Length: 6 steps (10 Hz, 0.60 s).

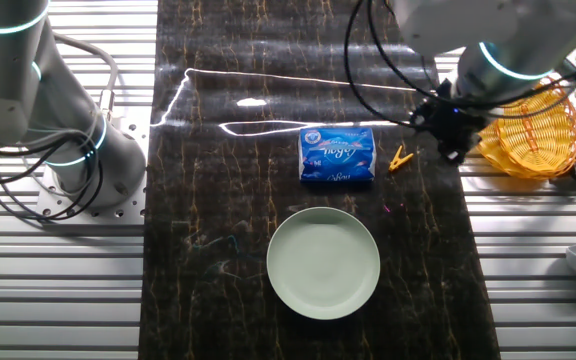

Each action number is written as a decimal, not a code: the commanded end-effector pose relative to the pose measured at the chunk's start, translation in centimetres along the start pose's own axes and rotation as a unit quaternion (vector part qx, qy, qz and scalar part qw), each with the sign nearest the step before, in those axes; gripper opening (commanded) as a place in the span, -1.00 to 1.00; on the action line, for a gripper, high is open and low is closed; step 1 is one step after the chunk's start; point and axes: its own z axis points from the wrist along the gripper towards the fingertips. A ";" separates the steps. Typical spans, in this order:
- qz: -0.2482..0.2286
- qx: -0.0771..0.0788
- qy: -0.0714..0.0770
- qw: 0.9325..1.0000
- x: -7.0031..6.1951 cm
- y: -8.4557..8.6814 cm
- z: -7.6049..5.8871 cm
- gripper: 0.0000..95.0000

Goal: Use a clamp

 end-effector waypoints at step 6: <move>-0.056 -0.019 0.026 0.998 0.1 0.2 -0.1 0.20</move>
